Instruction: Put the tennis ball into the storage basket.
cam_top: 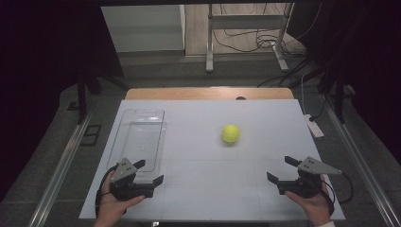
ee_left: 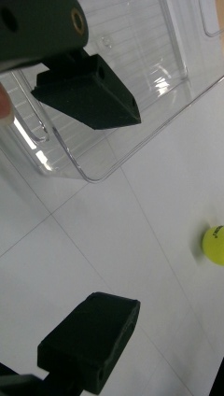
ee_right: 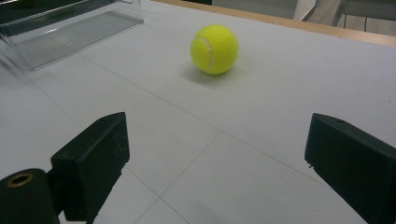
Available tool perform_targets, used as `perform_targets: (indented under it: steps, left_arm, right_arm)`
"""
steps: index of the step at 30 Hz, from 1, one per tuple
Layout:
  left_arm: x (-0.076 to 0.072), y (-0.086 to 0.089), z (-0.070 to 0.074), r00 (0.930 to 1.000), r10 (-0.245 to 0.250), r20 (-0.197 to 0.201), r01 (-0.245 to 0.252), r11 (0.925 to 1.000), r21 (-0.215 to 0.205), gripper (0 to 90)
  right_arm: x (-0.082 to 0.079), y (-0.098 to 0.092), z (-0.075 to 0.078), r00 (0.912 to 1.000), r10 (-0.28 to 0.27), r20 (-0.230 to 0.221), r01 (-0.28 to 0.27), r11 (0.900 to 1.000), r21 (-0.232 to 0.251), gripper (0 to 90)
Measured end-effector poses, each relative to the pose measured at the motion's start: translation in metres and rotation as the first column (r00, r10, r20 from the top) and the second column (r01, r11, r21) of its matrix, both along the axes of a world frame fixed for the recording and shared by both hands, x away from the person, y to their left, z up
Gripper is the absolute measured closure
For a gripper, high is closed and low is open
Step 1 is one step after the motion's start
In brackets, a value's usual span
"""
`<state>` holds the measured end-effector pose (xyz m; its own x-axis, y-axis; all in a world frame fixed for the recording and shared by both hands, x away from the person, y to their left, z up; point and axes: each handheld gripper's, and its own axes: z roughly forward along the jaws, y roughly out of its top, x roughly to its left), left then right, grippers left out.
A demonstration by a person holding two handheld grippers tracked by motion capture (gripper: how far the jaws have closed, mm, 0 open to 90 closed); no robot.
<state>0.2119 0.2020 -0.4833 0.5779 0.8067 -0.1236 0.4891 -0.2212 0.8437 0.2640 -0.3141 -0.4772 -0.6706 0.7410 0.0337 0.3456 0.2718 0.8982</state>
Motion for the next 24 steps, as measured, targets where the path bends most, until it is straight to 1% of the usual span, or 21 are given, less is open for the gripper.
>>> perform_targets:
  steps: [4,11,24]
  left_arm:
    - [0.0000,-0.0003,-0.0004,1.0000,0.006,-0.006,-0.006,1.0000,0.002,12.7]
    - [-0.0001,-0.0015,0.0001,0.9999,0.008,-0.007,-0.008,1.0000,0.004,12.8]
    - [0.0001,-0.0055,0.0030,0.9998,0.016,-0.008,-0.016,0.9998,0.011,12.8]
  right_arm:
    - [-0.0008,0.0027,-0.0013,0.9999,0.015,-0.005,-0.015,1.000,-0.012,7.1]
    - [-0.0007,0.0011,-0.0027,1.0000,0.003,-0.007,-0.004,1.000,-0.028,7.4]
    - [0.0000,0.0035,-0.0049,0.9998,0.016,-0.012,-0.017,0.999,-0.036,7.9]
